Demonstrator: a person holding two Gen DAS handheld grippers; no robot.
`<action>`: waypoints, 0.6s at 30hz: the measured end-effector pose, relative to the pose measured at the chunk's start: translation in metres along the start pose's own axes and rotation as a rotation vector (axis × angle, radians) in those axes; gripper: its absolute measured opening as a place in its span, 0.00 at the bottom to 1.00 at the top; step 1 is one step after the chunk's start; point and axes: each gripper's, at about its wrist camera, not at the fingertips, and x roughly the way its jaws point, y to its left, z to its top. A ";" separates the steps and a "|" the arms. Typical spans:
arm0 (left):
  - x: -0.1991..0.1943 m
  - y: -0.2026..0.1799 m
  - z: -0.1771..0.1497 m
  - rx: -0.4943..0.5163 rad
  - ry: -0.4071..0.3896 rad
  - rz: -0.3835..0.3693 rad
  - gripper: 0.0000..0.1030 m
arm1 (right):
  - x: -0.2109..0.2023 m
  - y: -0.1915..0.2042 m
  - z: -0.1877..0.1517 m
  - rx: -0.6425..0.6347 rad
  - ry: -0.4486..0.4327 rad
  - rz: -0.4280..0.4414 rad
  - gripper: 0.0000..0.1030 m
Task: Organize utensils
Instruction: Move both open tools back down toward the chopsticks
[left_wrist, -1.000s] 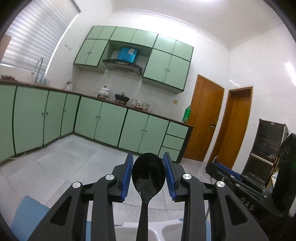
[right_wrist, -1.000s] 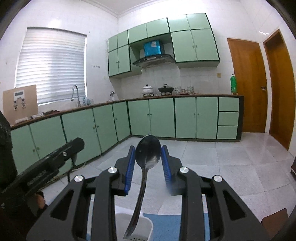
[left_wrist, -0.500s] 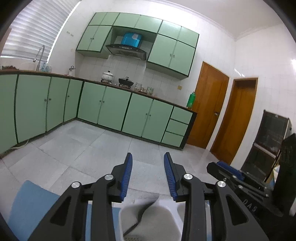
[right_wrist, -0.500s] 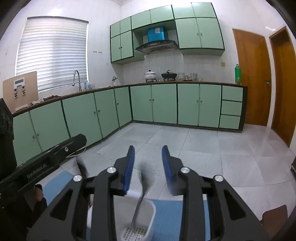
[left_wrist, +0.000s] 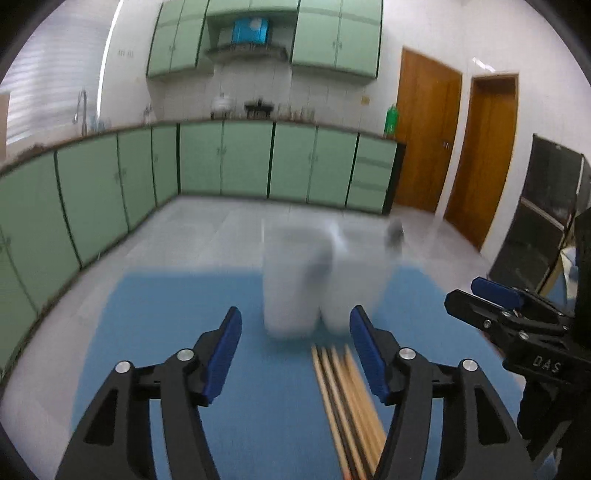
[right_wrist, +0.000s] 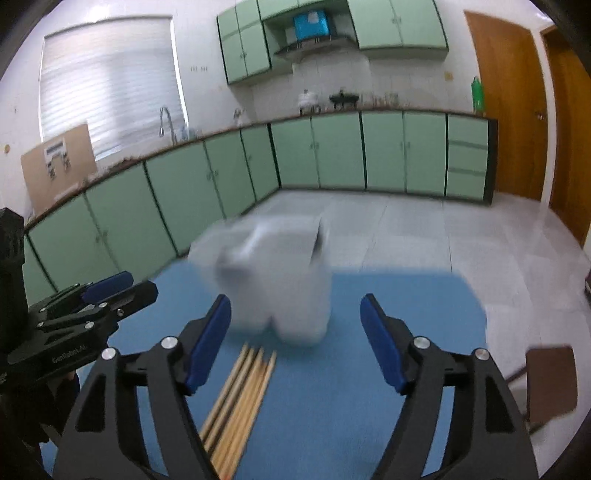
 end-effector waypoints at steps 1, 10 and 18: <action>-0.002 -0.001 -0.012 -0.009 0.033 0.001 0.59 | -0.005 0.005 -0.015 0.001 0.028 -0.005 0.69; -0.020 -0.006 -0.109 -0.027 0.256 0.058 0.64 | -0.034 0.043 -0.112 -0.010 0.210 -0.006 0.69; -0.036 -0.013 -0.140 0.016 0.291 0.106 0.70 | -0.037 0.059 -0.140 -0.065 0.284 -0.023 0.69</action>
